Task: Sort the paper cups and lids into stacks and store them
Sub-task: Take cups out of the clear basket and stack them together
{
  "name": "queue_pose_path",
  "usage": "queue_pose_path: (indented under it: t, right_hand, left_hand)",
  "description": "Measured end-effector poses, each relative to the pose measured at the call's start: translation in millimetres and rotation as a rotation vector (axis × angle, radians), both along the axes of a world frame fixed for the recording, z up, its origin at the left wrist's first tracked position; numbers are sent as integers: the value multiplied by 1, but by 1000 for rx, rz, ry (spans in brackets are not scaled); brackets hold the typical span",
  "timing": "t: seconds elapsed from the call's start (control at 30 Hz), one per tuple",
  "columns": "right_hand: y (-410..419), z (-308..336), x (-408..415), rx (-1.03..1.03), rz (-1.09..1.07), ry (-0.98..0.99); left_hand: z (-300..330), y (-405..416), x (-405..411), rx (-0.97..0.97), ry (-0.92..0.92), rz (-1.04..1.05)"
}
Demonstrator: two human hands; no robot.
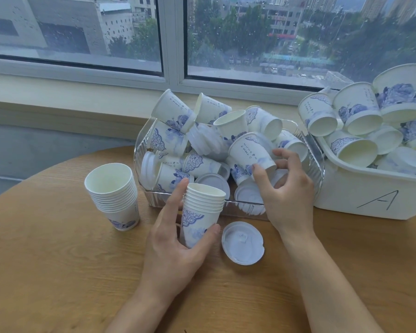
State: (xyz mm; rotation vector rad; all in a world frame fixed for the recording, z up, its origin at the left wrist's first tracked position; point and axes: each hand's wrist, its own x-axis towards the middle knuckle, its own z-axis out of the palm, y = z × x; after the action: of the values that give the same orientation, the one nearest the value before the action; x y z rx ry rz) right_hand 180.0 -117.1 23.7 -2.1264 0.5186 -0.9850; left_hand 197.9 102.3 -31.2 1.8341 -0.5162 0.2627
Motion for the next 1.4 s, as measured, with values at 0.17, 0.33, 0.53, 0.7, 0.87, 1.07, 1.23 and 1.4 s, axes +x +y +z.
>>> queue_pose_path:
  t: [0.17,0.33,0.53,0.7,0.87,1.07,1.23,1.4]
  right_hand:
    - [2,8,-6,23,-7,-139]
    - [7,17,-9,114,63,-305]
    - [24,12,-7,236,433,-274]
    - [35,3,-5,216,657,-137]
    - [40,2,-3,214,637,-116]
    - [38,3,-2,237,642,-150]
    - [37,0,-1,242,630,-151]
    - [34,-3,-2,163,610,-114]
  left_hand:
    - [-1,0,0,-2,8,-1]
    - [0,0,0,-7,3,-8]
    - [2,1,-2,-20,17,-56]
    - [3,1,-3,-6,16,-66]
    - [4,1,-2,-5,20,-71]
    - [3,2,-2,11,9,-81]
    - [3,2,-2,3,22,-75]
    - [8,3,-1,-29,38,-38]
